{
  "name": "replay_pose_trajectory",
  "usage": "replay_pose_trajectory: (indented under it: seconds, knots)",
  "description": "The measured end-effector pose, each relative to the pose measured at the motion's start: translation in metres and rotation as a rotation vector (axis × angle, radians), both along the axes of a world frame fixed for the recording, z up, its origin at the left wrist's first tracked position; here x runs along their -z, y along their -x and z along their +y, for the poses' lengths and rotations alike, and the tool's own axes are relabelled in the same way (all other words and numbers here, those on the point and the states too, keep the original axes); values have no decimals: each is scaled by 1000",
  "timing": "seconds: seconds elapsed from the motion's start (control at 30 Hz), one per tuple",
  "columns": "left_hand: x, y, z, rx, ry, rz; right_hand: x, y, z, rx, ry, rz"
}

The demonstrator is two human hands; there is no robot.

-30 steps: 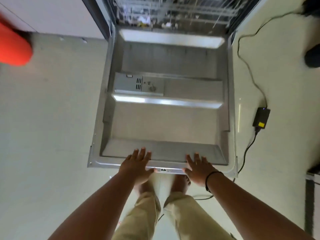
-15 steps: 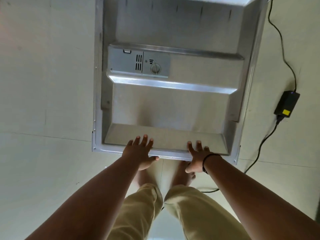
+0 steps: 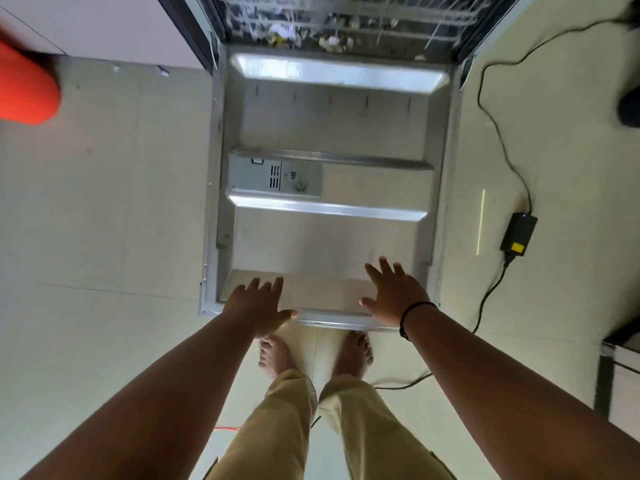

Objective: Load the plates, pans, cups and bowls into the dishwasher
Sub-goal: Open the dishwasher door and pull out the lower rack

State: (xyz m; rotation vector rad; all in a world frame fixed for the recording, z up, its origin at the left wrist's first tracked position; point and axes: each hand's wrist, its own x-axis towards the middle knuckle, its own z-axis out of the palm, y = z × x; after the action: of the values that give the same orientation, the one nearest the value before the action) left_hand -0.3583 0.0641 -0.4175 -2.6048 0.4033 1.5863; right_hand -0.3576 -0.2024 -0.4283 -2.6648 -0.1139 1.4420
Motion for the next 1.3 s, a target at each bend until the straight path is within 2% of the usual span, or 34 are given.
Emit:
replay_pose_trajectory:
  seconds: [0.13,0.33,0.5,0.77,0.9,1.13,1.3]
  knots:
    - [-37,-42,-4,-31,39,-141,-41,-31,-3,-38,-7,-79]
    - [-70,-106,-14,6,63,-237,-76,-73,-6,-86,67,-186]
    - [-78,-163,-17,43,110,-361,-77,-124,3,26,37,-247]
    - [-52,-264,-24,-41,103,-467,-50,-230,-7,20,38,-375]
    - [-39,-318,-33,-14,83,-554,-39,-285,-24,17,88,-461]
    - [-16,-387,-39,-11,1,-588,-21,-362,-42,73,170,-610]
    - [1,-406,-37,-115,77,-564,-5,-390,-42,95,135,-584]
